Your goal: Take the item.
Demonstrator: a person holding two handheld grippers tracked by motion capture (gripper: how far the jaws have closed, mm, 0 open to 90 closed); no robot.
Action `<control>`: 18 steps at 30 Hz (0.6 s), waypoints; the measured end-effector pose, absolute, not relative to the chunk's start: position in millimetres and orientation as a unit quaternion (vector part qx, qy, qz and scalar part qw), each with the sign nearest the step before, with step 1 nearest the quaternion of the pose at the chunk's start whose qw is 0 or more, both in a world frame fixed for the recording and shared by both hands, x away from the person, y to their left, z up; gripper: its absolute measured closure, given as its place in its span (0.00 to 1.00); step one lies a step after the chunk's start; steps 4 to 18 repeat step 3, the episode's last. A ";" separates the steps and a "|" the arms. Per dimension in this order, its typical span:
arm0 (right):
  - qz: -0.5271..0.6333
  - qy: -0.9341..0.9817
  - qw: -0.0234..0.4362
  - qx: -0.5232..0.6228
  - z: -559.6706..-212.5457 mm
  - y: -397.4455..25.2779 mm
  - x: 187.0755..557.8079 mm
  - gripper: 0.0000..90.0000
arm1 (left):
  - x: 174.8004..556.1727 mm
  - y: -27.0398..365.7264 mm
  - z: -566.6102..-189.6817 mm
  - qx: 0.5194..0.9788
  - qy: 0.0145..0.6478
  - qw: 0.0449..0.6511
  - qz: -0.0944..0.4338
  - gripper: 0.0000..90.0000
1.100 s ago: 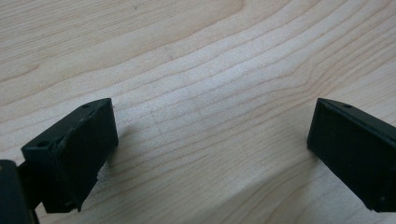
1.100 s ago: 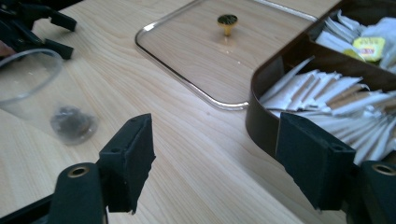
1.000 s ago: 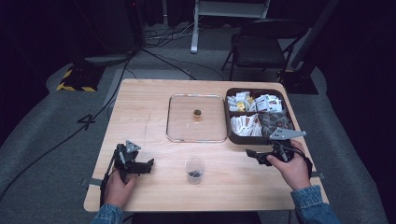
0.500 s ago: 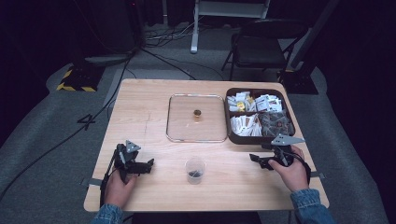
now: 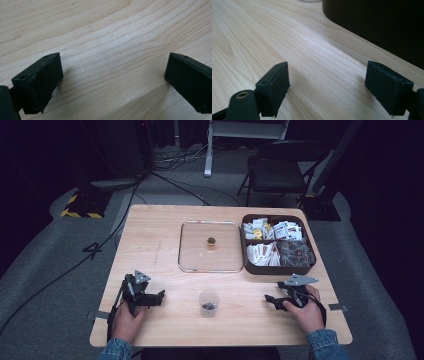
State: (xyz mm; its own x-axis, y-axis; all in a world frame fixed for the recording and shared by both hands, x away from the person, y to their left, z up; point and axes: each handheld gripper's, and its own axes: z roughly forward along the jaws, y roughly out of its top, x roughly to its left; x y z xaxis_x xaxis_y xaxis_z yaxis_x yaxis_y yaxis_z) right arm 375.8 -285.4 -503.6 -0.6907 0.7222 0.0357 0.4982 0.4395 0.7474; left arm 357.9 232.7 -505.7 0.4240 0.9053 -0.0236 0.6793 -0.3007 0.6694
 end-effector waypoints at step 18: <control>0.370 0.845 0.157 0.352 -504.3 -281.4 374.3 0.16 | 357.9 232.7 -505.7 0.785 0.504 0.309 0.183 0.02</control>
